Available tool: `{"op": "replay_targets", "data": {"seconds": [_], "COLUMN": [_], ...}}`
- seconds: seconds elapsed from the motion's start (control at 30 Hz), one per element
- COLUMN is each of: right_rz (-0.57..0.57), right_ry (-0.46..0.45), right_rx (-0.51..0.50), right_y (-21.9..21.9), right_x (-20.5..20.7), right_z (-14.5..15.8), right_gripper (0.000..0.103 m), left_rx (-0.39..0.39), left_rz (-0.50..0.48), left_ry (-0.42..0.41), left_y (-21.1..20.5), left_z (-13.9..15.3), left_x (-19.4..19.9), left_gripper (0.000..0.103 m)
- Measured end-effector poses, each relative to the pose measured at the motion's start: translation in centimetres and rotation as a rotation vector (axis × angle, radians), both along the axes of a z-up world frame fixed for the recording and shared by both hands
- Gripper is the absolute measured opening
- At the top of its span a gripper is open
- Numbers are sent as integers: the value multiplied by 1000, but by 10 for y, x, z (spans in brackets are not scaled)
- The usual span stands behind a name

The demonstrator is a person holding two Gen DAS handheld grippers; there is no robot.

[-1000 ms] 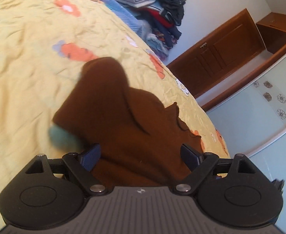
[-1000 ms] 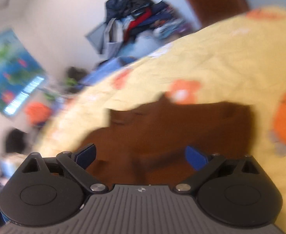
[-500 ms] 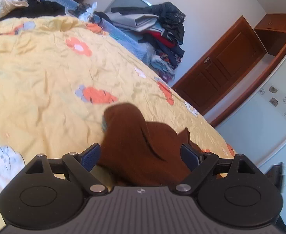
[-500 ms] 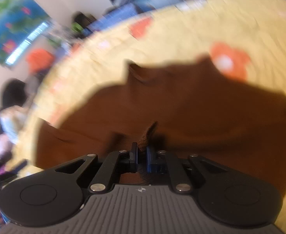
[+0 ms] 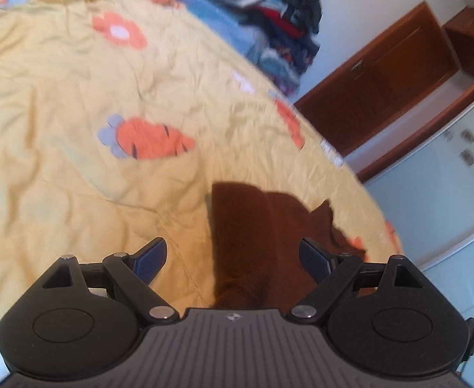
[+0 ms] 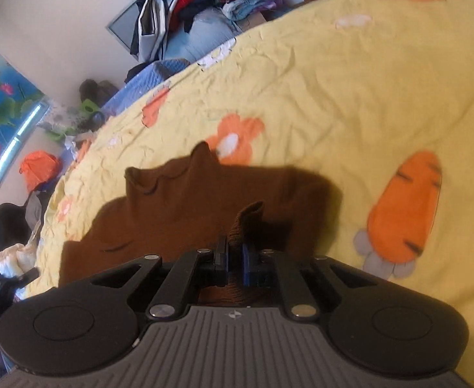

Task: Fold small clothes

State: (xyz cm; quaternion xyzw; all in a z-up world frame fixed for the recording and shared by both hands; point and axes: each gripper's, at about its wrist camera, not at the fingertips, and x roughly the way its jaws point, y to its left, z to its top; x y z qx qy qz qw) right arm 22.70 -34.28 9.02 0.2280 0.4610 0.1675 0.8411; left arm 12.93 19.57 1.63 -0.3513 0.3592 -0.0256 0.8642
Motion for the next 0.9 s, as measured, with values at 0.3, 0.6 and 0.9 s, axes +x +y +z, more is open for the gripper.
{"op": "replay_targets", "data": {"seconds": [0.3,0.6,0.9], "right_rz": [-41,-76,34], "right_ry": [-113,-35,-236], "right_rx": [36,-99,-237], "right_y": [-20,-16,57], "right_x": [2,-1,-6], "right_z": [29,-4,24], "right_gripper": [15,39,59], "left_rx": [349,538,620], "left_rz": [-90,-118,-211], "left_ry": [-37,37,-116], "left_y": [-55,-63,-133], "left_z": [27,18,36], "left_x": [24,20,32], "left_gripper": [13,30,80]}}
